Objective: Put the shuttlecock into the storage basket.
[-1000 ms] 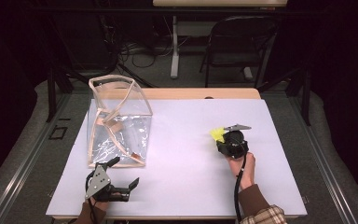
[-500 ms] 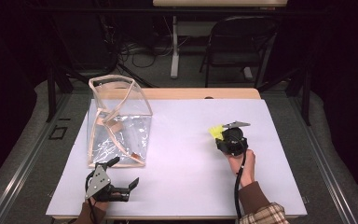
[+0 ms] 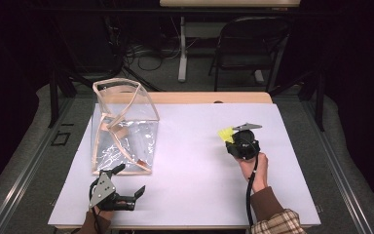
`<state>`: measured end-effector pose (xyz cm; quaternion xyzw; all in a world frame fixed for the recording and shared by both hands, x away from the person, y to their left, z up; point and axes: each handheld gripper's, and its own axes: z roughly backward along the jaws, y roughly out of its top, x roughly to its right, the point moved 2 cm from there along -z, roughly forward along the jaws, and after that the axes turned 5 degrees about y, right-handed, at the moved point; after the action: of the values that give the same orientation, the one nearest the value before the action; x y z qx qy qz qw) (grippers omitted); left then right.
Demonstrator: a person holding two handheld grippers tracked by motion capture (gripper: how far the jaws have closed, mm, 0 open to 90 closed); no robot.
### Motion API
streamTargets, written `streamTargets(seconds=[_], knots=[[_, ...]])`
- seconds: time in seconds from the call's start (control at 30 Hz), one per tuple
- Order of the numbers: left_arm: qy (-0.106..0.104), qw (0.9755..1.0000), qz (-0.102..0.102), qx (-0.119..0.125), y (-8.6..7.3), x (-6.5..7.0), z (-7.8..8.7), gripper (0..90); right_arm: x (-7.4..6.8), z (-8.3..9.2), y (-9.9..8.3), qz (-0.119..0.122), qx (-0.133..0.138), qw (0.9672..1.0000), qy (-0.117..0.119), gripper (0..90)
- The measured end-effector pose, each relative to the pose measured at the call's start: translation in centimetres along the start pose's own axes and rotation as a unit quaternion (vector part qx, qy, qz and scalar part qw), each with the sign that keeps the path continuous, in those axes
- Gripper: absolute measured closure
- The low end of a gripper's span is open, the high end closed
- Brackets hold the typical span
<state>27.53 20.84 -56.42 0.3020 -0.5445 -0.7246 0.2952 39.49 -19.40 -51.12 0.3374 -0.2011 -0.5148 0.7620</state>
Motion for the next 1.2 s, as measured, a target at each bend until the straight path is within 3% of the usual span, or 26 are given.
streamTargets(seconds=[1.2], knots=[[-0.002,1.0000,0.004,0.003,0.0,0.0,-0.1,0.0,-1.7,0.4,2.6,0.029,0.024,0.9988,0.032,64.4]])
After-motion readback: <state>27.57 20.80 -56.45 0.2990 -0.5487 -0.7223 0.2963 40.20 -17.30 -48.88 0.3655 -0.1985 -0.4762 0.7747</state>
